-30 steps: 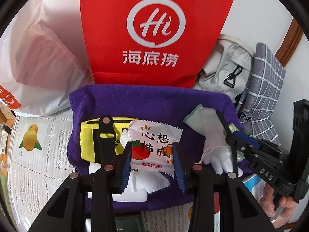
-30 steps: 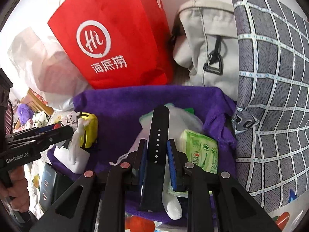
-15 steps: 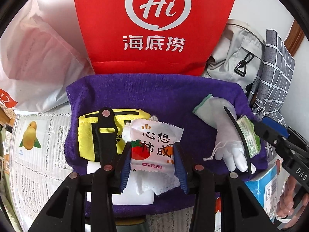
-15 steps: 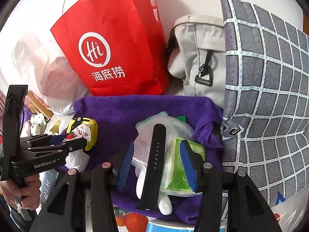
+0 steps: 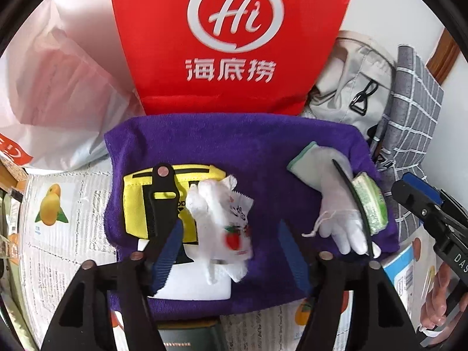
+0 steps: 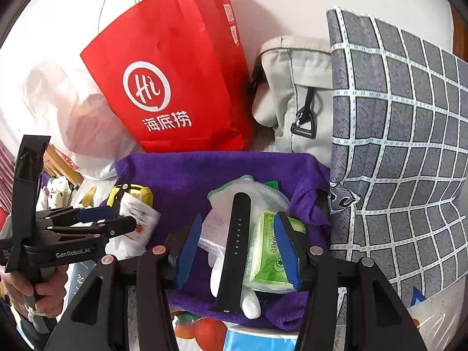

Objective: Organize soft objects

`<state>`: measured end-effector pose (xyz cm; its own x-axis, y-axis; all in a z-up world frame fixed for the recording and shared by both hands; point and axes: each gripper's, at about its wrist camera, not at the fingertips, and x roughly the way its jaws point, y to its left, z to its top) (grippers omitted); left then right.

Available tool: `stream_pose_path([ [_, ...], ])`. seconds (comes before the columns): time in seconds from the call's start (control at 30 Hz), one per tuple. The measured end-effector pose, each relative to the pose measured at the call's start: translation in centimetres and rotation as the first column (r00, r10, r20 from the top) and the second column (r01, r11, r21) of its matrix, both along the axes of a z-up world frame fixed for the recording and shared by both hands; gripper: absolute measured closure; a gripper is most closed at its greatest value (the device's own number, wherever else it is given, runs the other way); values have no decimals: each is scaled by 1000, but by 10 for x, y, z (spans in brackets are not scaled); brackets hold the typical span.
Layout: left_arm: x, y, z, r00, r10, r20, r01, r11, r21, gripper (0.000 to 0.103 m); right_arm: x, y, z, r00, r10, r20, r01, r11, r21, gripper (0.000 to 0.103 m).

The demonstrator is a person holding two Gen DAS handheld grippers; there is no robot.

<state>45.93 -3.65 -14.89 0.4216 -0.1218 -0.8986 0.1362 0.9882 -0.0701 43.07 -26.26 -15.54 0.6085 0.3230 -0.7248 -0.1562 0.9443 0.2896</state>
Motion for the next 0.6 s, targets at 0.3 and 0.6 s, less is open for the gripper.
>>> stream_pose_path([
  [0.3,-26,-3,28,999,8,42,-8,1000,-1,36,-29,7,33,998,-21,66,24,999,-38,32],
  [0.6,-99,2,49,997,5,82,-2,1000,-30,35,-81,6,44,997,-68,48,71,994,-79,22],
])
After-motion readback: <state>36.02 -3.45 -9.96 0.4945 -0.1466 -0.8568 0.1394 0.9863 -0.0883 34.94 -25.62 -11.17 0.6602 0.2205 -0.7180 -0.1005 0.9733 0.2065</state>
